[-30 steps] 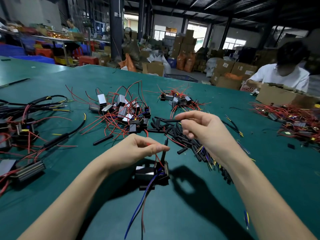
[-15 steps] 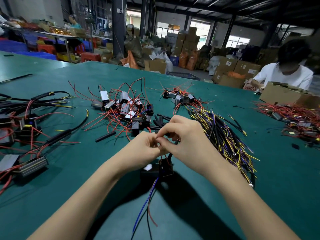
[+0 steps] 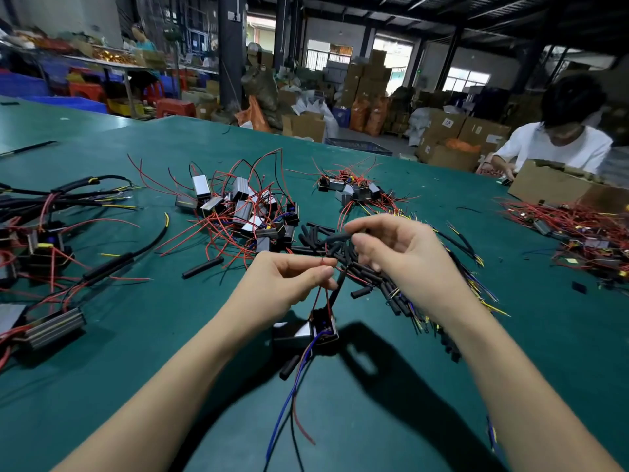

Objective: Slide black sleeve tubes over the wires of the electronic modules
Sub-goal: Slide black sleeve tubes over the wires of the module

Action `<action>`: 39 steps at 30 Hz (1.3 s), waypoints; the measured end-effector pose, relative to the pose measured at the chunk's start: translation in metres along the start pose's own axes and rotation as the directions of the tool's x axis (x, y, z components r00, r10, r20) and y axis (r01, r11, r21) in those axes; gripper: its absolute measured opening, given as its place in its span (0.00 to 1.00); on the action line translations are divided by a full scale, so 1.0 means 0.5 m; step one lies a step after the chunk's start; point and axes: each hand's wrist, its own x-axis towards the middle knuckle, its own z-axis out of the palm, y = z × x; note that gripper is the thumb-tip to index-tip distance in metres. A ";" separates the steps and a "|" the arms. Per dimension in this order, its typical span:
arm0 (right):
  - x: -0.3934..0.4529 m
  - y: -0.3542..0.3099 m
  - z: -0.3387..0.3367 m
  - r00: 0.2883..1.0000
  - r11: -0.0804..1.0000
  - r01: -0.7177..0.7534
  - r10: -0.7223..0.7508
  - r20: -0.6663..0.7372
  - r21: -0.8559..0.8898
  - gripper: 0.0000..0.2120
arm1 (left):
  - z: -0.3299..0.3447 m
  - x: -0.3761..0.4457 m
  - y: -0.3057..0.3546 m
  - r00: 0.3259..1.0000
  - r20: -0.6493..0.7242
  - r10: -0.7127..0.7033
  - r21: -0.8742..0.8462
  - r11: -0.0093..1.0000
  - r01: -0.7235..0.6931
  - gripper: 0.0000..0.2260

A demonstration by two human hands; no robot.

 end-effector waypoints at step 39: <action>-0.008 0.015 0.031 0.995 0.973 0.095 -0.097 0.000 -0.209 0.04 | 0.041 -0.018 0.018 0.946 -0.227 0.233 0.215 0.959 -0.185 0.07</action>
